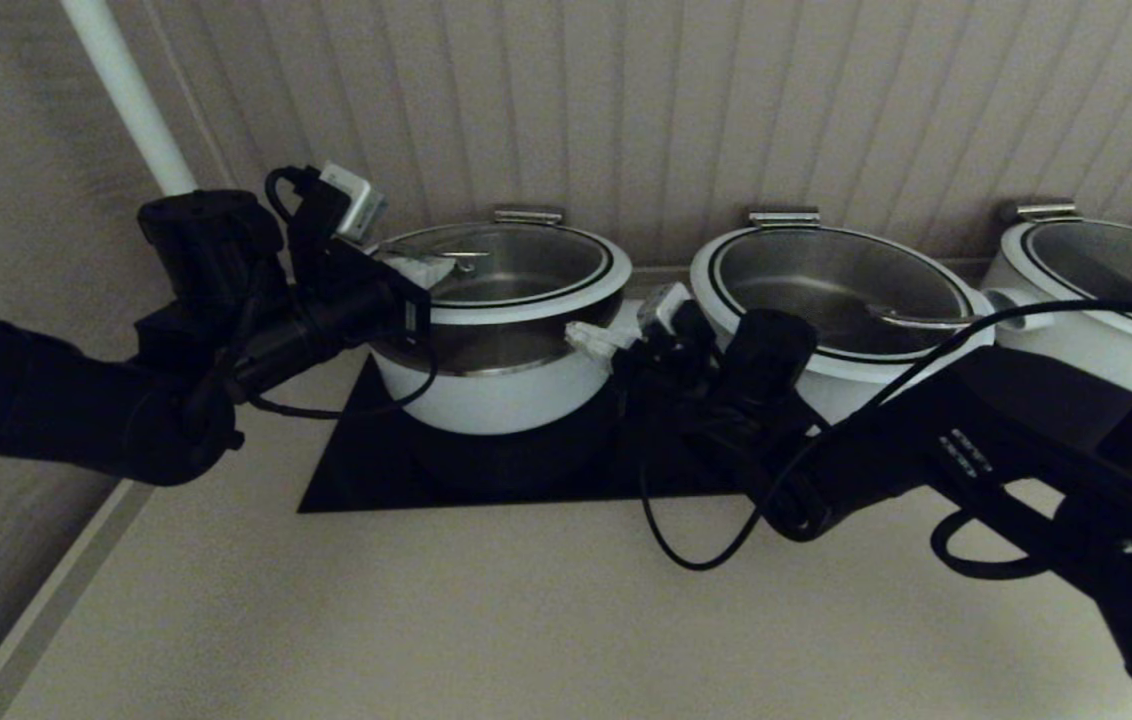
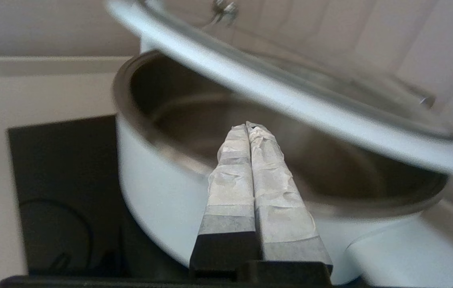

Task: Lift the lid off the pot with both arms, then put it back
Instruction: Hold the pot lid with the right arm

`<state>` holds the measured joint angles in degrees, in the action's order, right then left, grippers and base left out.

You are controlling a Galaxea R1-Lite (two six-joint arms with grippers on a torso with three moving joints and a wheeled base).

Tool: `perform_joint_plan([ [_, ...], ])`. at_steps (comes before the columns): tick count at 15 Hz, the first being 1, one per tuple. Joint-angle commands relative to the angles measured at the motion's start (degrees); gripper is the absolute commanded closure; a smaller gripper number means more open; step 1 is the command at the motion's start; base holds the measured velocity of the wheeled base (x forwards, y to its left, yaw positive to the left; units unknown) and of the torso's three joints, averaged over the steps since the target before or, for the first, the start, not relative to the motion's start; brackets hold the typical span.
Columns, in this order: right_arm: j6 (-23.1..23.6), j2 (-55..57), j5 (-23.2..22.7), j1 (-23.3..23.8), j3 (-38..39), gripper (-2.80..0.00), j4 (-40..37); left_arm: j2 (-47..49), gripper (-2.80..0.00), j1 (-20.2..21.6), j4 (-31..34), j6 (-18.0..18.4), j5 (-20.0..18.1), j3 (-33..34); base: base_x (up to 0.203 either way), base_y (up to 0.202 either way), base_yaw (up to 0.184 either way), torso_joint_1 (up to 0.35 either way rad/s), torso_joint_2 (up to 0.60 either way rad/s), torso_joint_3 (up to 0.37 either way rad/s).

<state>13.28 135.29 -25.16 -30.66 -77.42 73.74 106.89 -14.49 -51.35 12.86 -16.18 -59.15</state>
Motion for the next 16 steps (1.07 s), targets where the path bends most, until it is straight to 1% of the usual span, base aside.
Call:
perform_joint_plan([
  [1, 0.1, 0.7, -0.2, 0.1, -4.3, 0.0, -1.6, -0.2, 0.0, 0.0, -0.3, 0.1, -0.1, 0.0, 0.0, 0.0, 0.0, 0.0, 0.0, 0.0],
  [6, 0.1, 2.6, -0.2, 0.0, -10.3, 0.0, -5.5, -0.3, 0.0, 0.0, -0.3, 0.1, -0.1, 0.0, 0.0, 0.0, 0.0, 0.0, 0.0, 0.0],
  [12, 0.2, 4.3, -0.2, -0.6, -13.4, 0.0, -7.2, -0.6, 0.0, 0.0, -0.3, 0.1, -0.1, 0.0, 0.0, 0.0, 0.0, 0.0, 0.0, 0.0],
  [16, 0.1, 6.2, -0.2, -0.6, -21.2, 0.0, -11.3, -0.9, 0.0, 0.0, -0.3, 0.1, -0.1, 0.0, 0.0, 0.0, 0.0, 0.0, 0.0, 0.0],
])
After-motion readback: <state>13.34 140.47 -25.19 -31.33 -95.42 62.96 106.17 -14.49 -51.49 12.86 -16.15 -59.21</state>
